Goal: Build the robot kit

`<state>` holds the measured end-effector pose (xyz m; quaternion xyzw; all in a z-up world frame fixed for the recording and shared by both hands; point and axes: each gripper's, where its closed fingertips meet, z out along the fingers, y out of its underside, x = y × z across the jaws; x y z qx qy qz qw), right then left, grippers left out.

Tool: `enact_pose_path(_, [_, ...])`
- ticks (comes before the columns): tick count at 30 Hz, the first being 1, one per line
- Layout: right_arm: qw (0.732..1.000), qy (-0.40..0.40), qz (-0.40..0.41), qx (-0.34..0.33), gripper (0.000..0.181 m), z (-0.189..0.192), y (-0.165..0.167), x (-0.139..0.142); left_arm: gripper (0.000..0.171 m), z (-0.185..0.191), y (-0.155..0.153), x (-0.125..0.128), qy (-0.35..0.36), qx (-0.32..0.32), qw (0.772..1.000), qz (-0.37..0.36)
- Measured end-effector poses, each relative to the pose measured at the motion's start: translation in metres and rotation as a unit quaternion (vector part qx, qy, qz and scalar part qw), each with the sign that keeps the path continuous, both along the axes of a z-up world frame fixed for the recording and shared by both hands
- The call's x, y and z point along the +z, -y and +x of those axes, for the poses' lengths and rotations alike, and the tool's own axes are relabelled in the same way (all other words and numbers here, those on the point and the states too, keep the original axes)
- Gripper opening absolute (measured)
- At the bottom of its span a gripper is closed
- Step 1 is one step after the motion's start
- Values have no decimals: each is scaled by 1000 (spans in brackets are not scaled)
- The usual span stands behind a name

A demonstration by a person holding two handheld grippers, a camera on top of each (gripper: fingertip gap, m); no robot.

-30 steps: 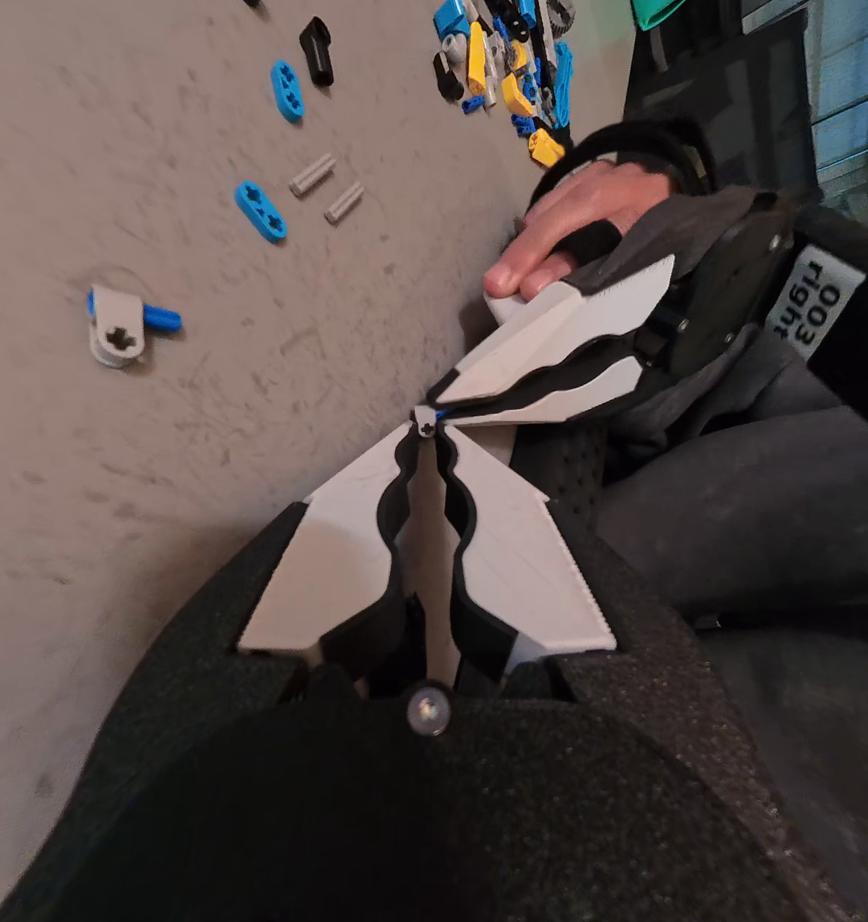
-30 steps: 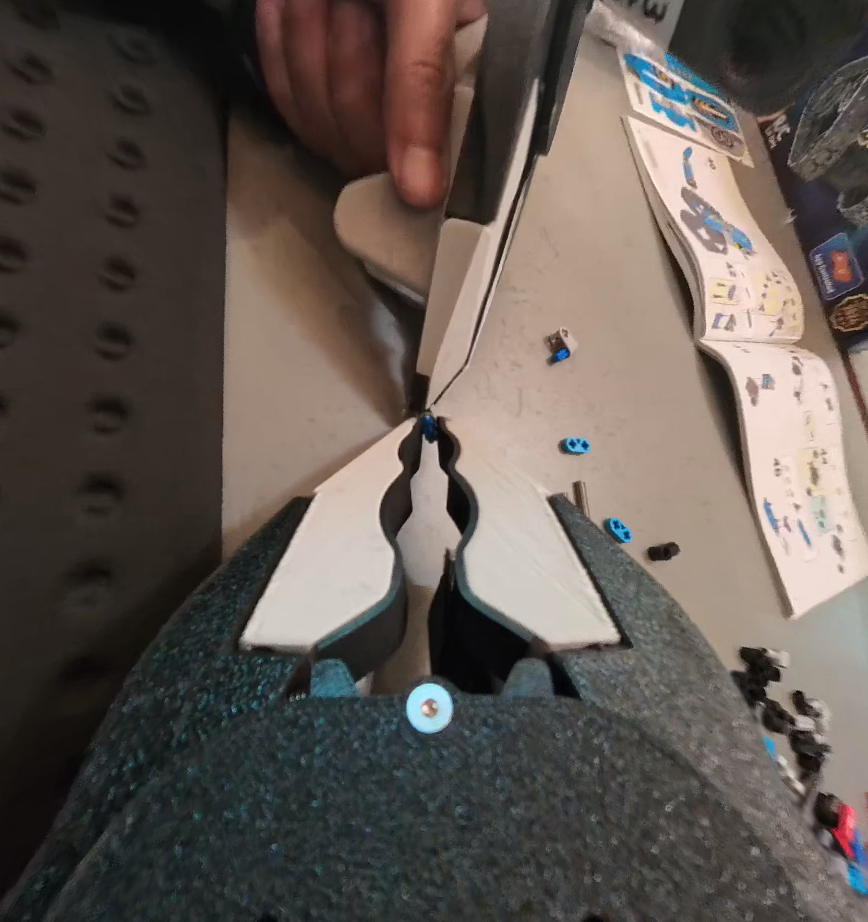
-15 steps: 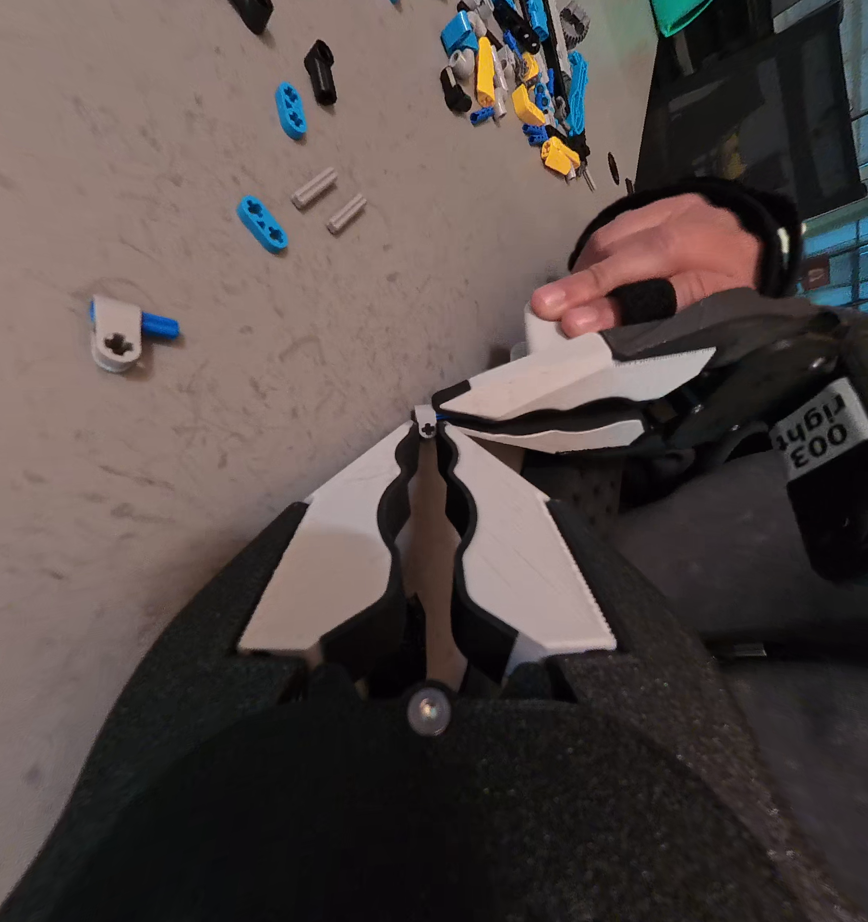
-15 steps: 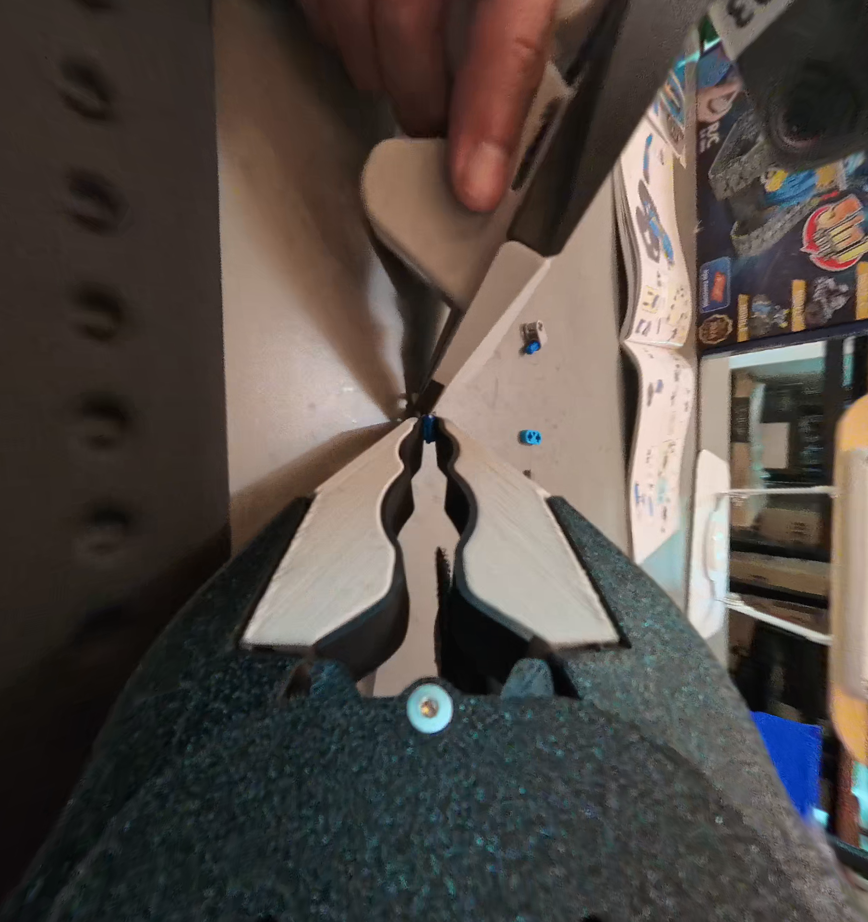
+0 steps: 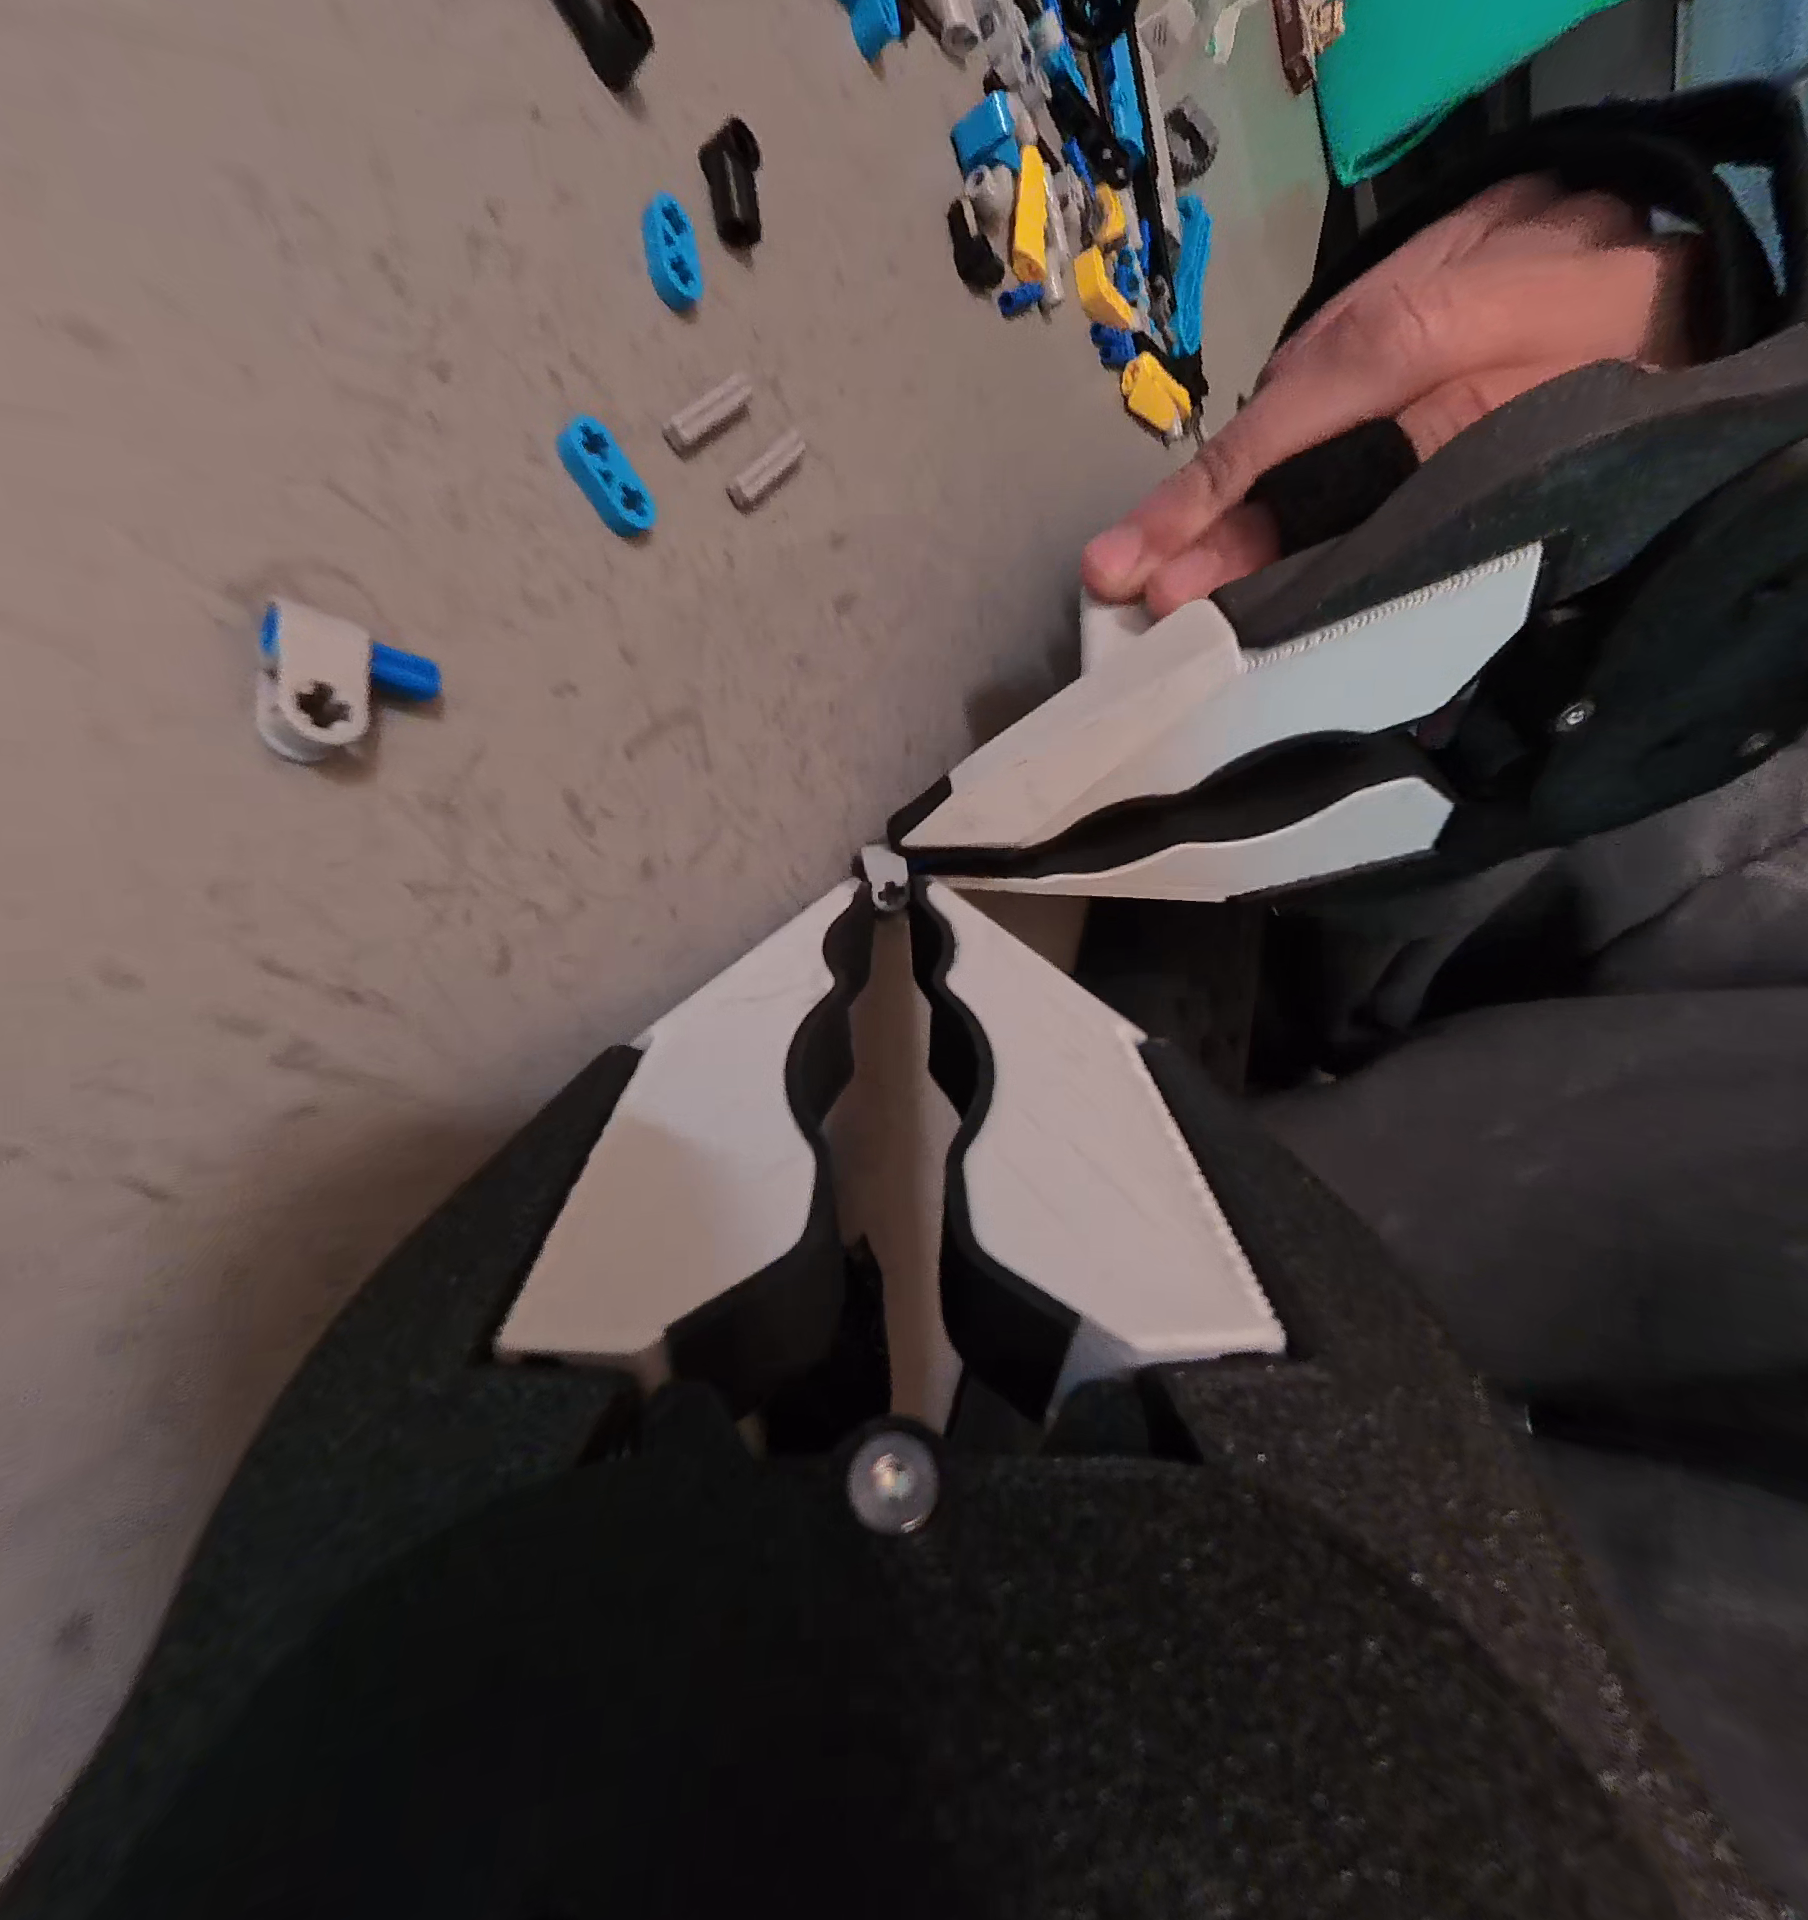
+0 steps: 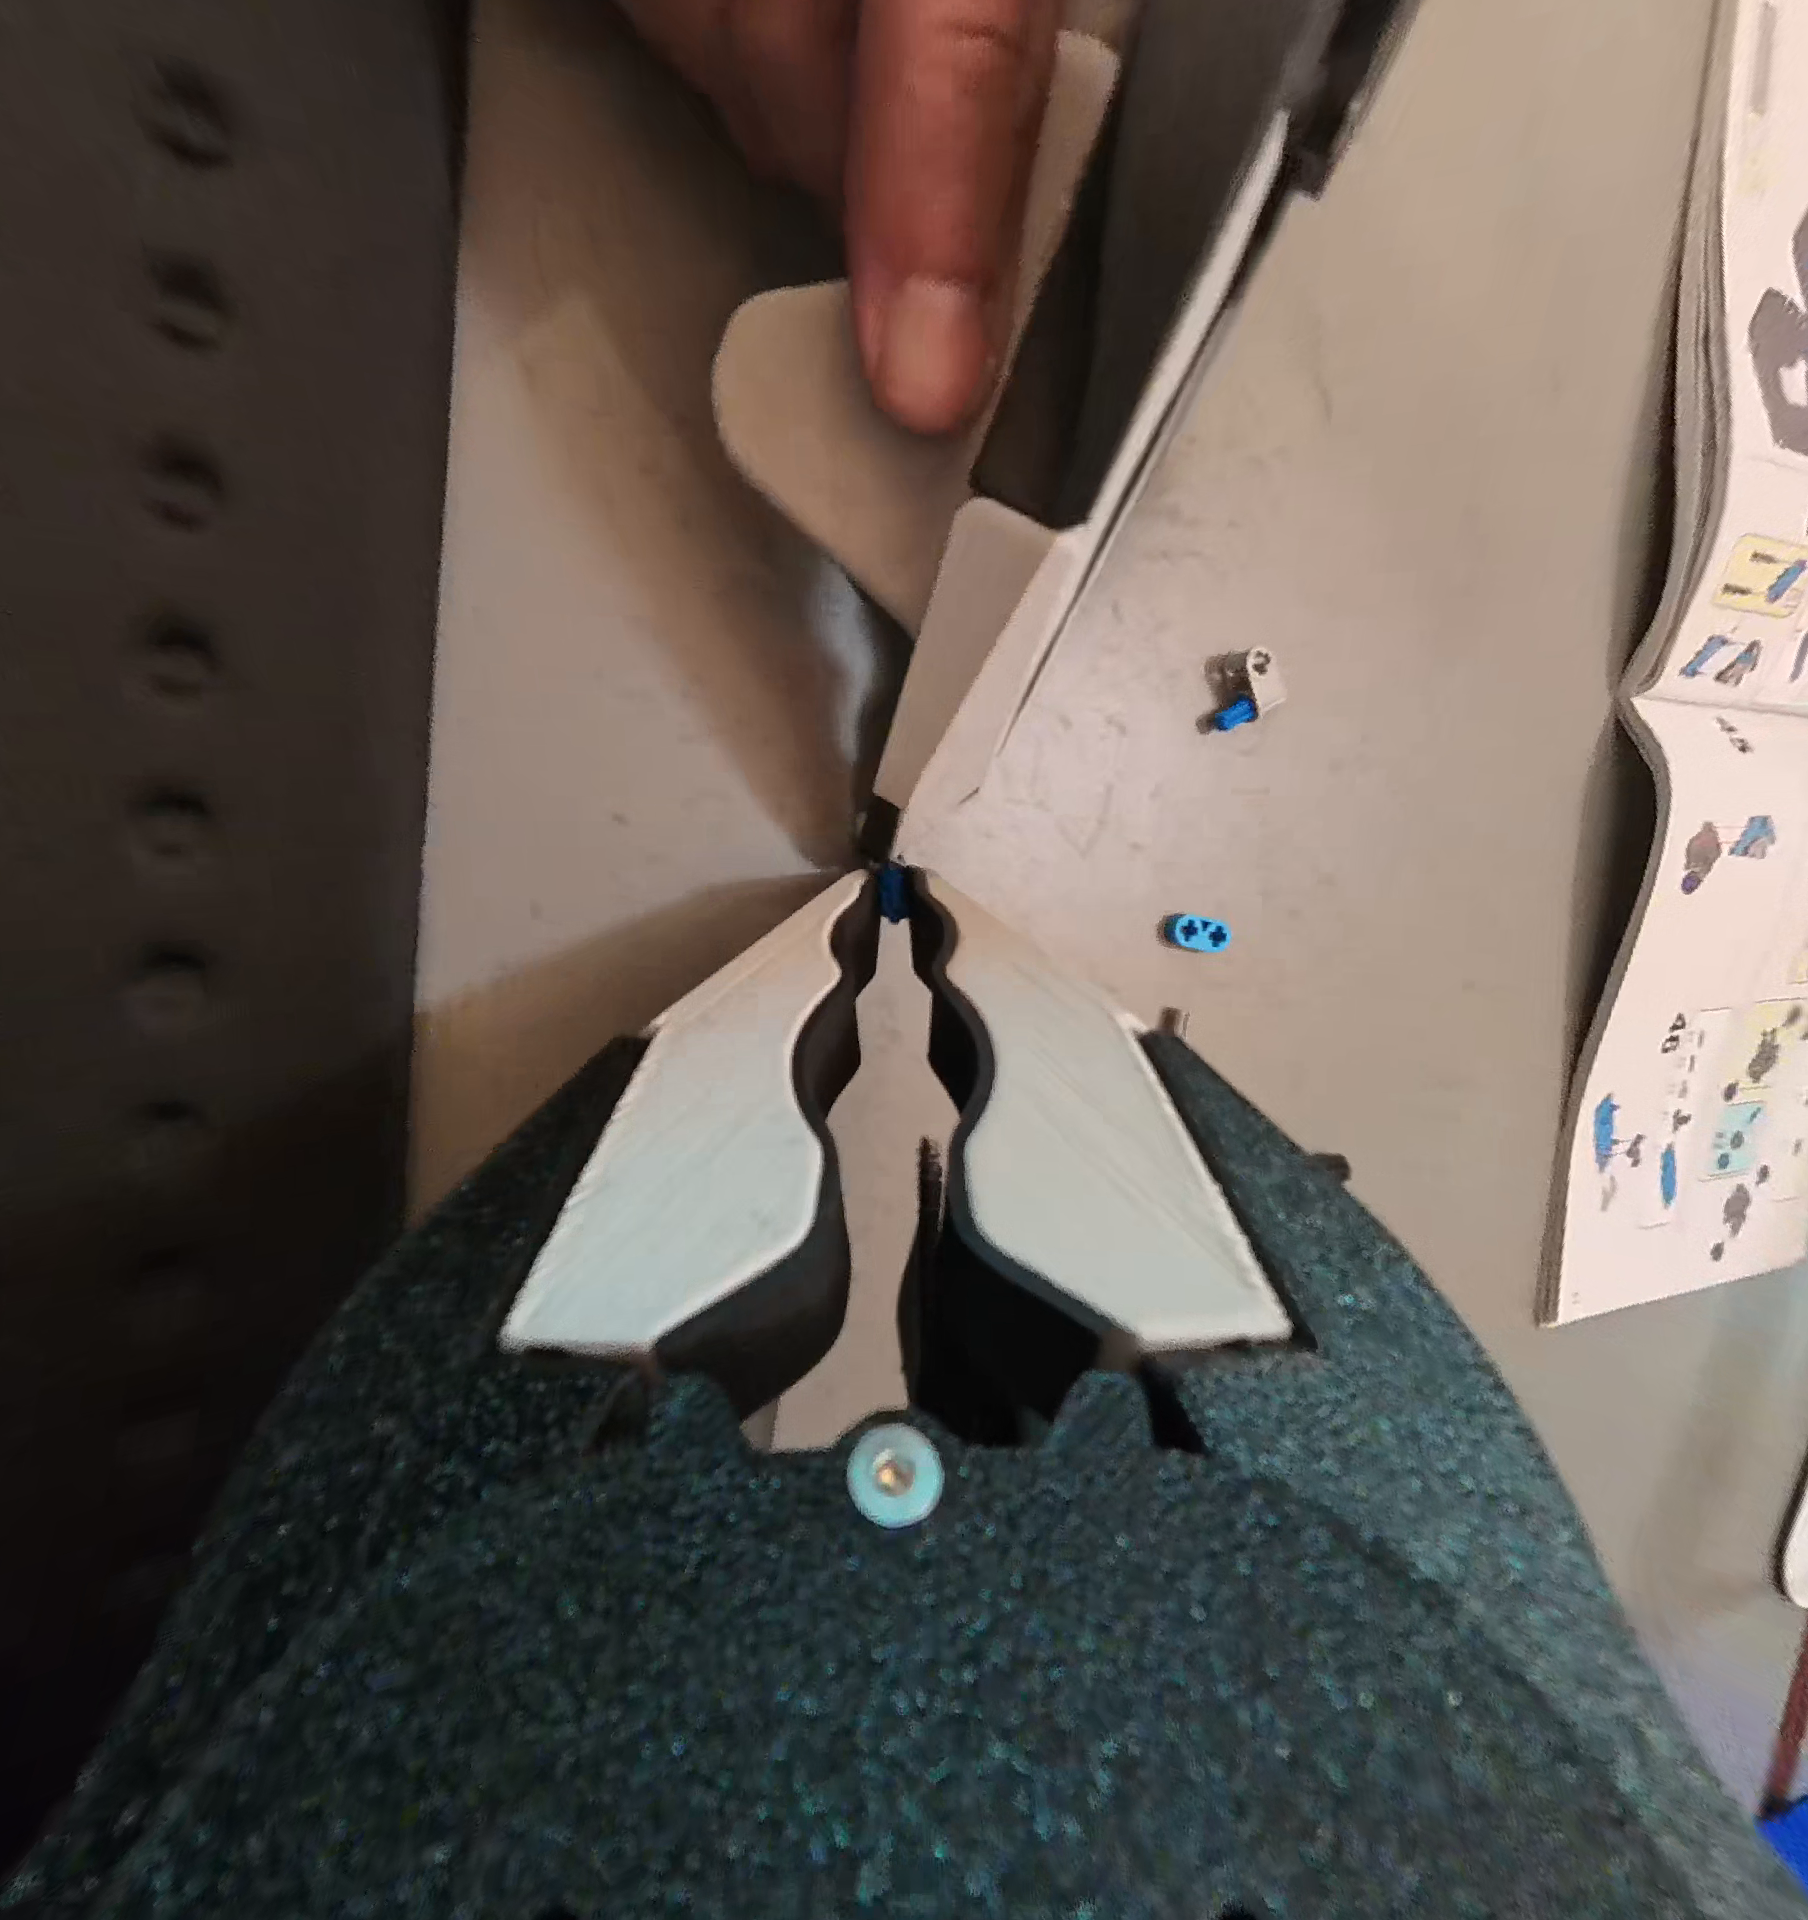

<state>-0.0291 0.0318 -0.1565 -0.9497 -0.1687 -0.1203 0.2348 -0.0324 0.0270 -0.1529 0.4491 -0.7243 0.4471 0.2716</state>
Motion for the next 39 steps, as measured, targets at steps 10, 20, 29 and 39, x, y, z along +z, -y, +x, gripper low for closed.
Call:
enact_pose_path(10, [994,-62,-93,-3,5,4,2,-6,16,3,-9,3,47,17,999,8])
enact_pose_path(20, [993,-101,-63,-17,5,7,10,-3,21,2,-17,15,299,-17,946,122])
enact_pose_path(29, [992,-120,20,-16,5,0,0,2,16,-3,-12,1,318,-52,932,165])
enact_pose_path(39, [985,-156,60,-27,4,-6,1,-3,11,5,-10,-7,338,-55,916,207])
